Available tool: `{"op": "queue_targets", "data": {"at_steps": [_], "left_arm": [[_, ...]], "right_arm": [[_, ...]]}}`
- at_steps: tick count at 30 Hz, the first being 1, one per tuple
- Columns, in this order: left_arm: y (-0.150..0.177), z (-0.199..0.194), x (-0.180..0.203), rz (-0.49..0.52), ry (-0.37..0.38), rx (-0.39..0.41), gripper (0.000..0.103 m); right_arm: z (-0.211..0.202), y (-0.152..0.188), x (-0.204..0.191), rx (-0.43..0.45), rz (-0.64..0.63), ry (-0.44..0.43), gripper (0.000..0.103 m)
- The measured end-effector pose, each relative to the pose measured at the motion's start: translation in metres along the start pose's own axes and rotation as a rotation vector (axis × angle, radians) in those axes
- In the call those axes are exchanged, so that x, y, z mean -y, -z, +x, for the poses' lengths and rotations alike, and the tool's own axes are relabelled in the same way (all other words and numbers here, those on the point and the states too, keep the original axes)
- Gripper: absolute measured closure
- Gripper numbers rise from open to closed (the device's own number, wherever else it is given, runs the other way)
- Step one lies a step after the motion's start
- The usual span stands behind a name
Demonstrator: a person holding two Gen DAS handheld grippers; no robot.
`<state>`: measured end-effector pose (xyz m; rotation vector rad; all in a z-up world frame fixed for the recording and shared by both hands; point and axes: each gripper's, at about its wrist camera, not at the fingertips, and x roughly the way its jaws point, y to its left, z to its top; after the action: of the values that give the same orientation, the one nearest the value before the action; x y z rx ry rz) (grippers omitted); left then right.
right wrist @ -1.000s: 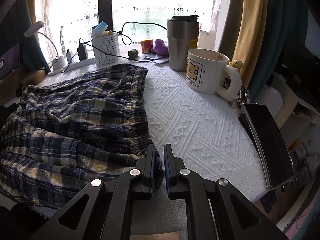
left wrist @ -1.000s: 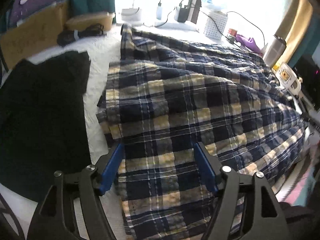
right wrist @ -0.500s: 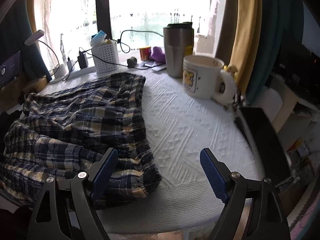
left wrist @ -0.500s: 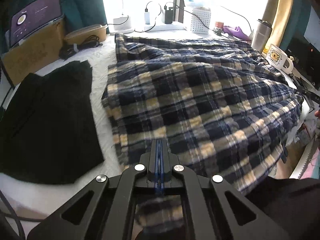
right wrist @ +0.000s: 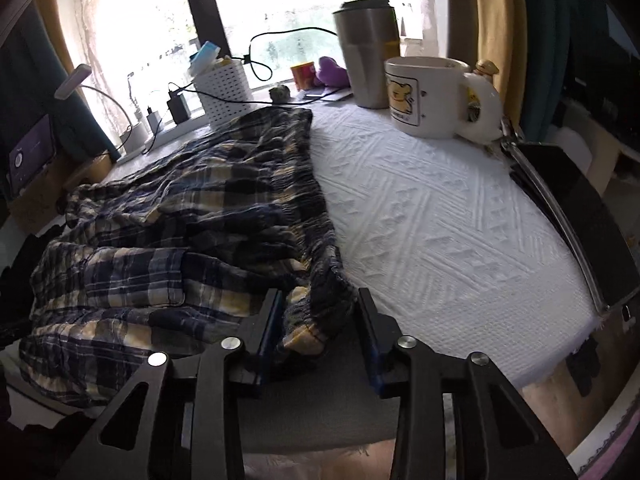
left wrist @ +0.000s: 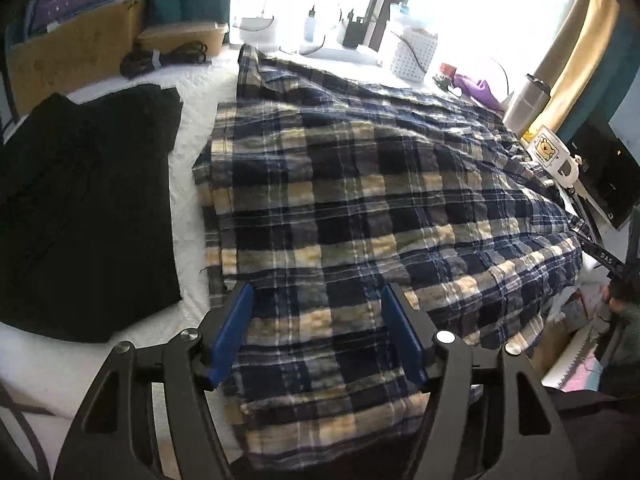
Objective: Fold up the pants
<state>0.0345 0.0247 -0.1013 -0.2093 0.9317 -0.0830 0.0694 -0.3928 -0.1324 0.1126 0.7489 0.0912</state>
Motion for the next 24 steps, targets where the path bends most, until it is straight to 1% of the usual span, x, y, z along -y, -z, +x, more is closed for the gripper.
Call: {"op": "queue_targets", "data": {"at_steps": [1, 2, 4, 5, 11, 16, 18, 19, 20, 22, 24], "left_arm": [[0.001, 0.001, 0.004, 0.025, -0.014, 0.005, 0.063], [0.001, 0.002, 0.007, 0.041, -0.025, 0.002, 0.090], [0.002, 0.002, 0.009, 0.056, -0.016, -0.013, 0.100], [0.003, 0.001, 0.009, 0.063, -0.014, -0.017, 0.103], [-0.001, -0.022, 0.013, 0.110, -0.016, 0.017, 0.103], [0.002, -0.025, 0.009, 0.107, 0.024, -0.014, 0.103], [0.006, -0.026, 0.013, 0.144, 0.008, -0.034, 0.099], [0.009, -0.028, 0.015, 0.175, 0.009, -0.040, 0.079], [0.012, -0.030, 0.016, 0.191, 0.019, -0.040, 0.046], [0.018, -0.036, 0.019, 0.218, 0.040, -0.036, 0.019], [0.024, -0.039, 0.022, 0.252, 0.050, -0.035, 0.018]], "right_arm": [[0.001, 0.000, -0.004, -0.003, -0.015, -0.007, 0.077], [0.001, 0.000, -0.006, -0.004, -0.023, -0.011, 0.077], [-0.002, -0.001, -0.011, 0.002, -0.052, -0.006, 0.080], [-0.004, -0.002, -0.012, 0.011, -0.063, 0.001, 0.081], [-0.033, -0.016, -0.014, 0.079, -0.096, 0.031, 0.082], [-0.035, -0.021, -0.018, 0.083, -0.105, 0.037, 0.082], [-0.029, -0.023, -0.018, 0.064, -0.093, 0.046, 0.082], [-0.029, -0.023, -0.018, 0.067, -0.086, 0.047, 0.081], [-0.030, -0.024, -0.018, 0.072, -0.084, 0.047, 0.080], [-0.028, -0.026, -0.019, 0.053, -0.091, 0.064, 0.078], [-0.027, -0.027, -0.019, 0.036, -0.101, 0.079, 0.070]]}}
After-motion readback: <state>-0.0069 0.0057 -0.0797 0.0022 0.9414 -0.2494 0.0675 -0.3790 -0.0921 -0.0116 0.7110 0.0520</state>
